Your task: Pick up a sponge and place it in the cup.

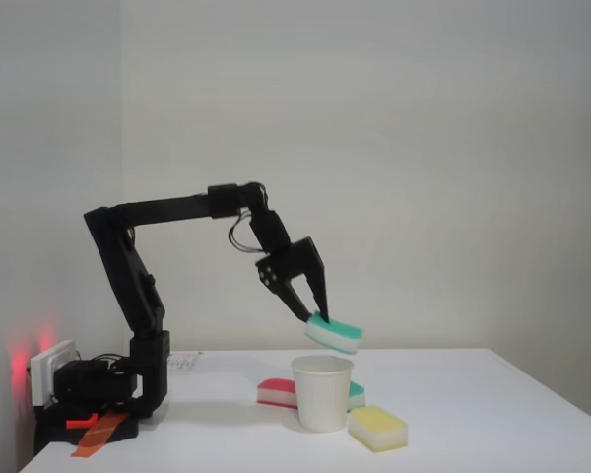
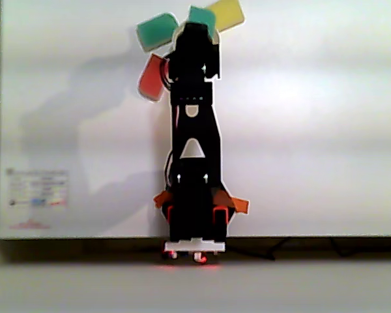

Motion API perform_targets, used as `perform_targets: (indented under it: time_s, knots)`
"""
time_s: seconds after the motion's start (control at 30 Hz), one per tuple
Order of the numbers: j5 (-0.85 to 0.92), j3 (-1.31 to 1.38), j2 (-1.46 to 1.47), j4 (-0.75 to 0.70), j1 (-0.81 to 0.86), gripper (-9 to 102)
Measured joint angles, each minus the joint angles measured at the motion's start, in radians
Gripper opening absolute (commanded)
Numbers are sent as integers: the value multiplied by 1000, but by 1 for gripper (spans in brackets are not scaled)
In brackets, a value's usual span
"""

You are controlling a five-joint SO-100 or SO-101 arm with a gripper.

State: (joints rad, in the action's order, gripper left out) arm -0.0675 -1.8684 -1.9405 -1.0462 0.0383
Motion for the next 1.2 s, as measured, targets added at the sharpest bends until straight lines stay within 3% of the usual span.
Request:
perform_targets:
  time_s: [0.2, 0.37, 0.5, 0.6, 0.77, 0.93, 1.2]
  knots:
    - [2, -43, -2, 43, 17, 9]
    - [-3, -60, -17, 43, 12, 21]
    - [3, -61, -34, 43, 15, 38]
    - [12, -71, -40, 43, 32, 41]
    - [12, -77, -60, 25, 11, 32]
    - [17, -77, -126, -58, 40, 6]
    - [44, -225, -414, -54, 77, 0]
